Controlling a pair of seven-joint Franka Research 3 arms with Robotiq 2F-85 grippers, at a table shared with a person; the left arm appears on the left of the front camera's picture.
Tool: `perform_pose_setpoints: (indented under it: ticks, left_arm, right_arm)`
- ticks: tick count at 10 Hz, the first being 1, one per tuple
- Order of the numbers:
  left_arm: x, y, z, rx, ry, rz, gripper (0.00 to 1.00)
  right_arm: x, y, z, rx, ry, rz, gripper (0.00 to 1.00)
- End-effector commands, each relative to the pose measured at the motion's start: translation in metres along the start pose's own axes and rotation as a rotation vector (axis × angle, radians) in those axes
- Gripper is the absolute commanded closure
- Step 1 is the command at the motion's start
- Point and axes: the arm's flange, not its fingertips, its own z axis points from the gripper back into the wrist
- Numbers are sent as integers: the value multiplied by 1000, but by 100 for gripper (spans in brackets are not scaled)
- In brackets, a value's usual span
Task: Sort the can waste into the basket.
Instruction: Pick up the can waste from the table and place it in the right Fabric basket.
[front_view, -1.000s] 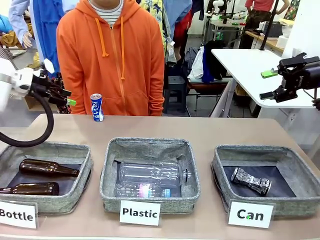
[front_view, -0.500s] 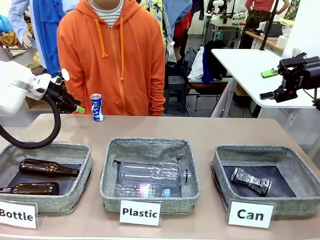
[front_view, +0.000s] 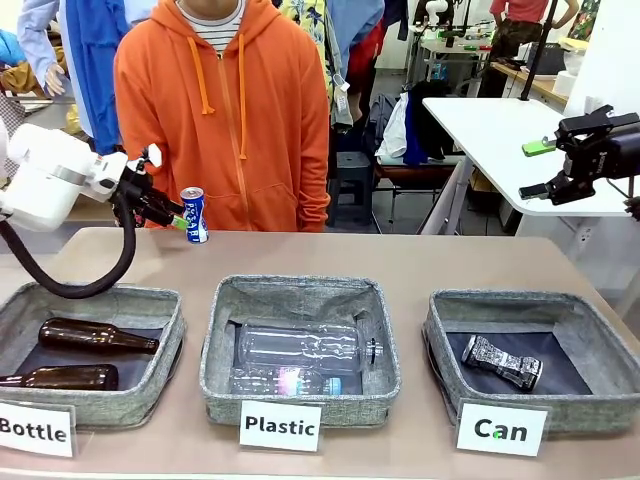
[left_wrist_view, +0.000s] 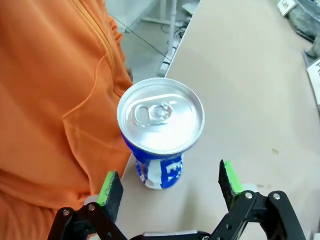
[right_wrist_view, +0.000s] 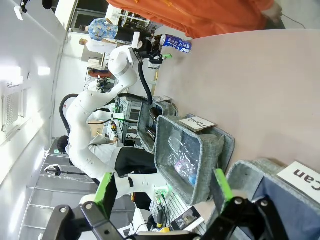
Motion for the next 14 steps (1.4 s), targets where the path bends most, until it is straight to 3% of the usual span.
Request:
perform_pose_setpoints:
  ticks: [1,6,9,10,14]
  left_arm:
    - [8,14,-9,-21,-1,1,0]
    - [11,20,-28,-47,-49,-25,0]
    - [12,20,-30,-46,-51,-50,89]
    - [12,19,-28,-48,-60,-57,100]
    - [21,3,-4,-68,-112,-74,100]
  right_arm:
    - [1,3,1,-3,10,5,0]
    - [1,3,1,-3,10,5,0]
    - [1,3,1,-3,10,5,0]
    - [1,3,1,-3,10,5,0]
    - [1,3,1,-3,10,5,0]
